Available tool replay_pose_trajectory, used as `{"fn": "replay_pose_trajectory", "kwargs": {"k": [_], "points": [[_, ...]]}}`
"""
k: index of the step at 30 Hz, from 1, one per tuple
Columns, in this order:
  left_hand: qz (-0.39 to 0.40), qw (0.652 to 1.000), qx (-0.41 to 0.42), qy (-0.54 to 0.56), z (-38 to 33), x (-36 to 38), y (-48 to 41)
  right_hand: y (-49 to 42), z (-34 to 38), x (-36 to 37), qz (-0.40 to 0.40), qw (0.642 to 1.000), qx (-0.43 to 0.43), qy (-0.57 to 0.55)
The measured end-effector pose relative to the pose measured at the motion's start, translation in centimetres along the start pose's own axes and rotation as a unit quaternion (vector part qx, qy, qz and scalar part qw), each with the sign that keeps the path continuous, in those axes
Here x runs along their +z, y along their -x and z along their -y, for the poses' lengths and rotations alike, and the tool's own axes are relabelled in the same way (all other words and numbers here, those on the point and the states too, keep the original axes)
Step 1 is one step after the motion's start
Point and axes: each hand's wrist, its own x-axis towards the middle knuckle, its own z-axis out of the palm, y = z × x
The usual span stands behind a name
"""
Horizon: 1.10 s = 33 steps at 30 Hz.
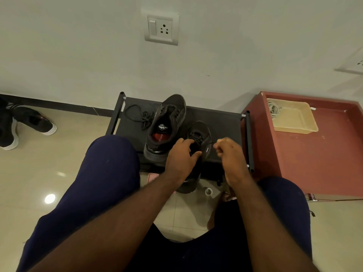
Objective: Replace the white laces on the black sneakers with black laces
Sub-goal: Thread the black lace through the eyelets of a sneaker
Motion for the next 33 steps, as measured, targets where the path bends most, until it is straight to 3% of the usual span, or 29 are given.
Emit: {"fn": "replay_pose_trajectory", "kwargs": {"k": [2,6,16,20,22,25,27,30,33], "points": [[0.000,1.000,0.000,-0.002,-0.1,0.0,0.0,0.2,1.2,-1.0,-0.043,0.989,-0.005,-0.144],[-0.001,1.000,-0.001,-0.006,-0.2,0.1,0.0,0.8,1.8,-1.8,-0.046,0.952,0.000,-0.302],[0.009,1.000,-0.013,0.001,-0.6,0.4,-0.1,1.0,1.9,-1.5,0.041,0.902,-0.014,-0.429],[0.018,1.000,0.007,0.018,-0.5,0.7,-0.1,0.9,1.8,-1.7,0.071,0.922,-0.049,-0.377],[0.016,0.999,0.015,0.029,-0.3,0.9,-0.2,0.6,1.8,-1.8,0.003,0.948,-0.044,-0.314],[0.000,0.996,0.007,0.090,-0.2,0.8,-0.3,-0.6,0.6,-2.7,-0.118,0.984,0.009,-0.129],[-0.035,0.990,-0.016,0.133,0.0,0.5,-0.4,-1.5,-1.3,-3.3,-0.115,0.992,0.056,0.000],[-0.097,0.989,-0.026,0.106,0.4,0.2,-0.8,-2.1,-3.8,-3.6,-0.070,0.989,0.069,0.115],[-0.062,0.994,-0.029,0.091,0.6,0.2,-1.1,-2.0,-3.8,-2.9,-0.052,0.986,0.039,0.156]]}}
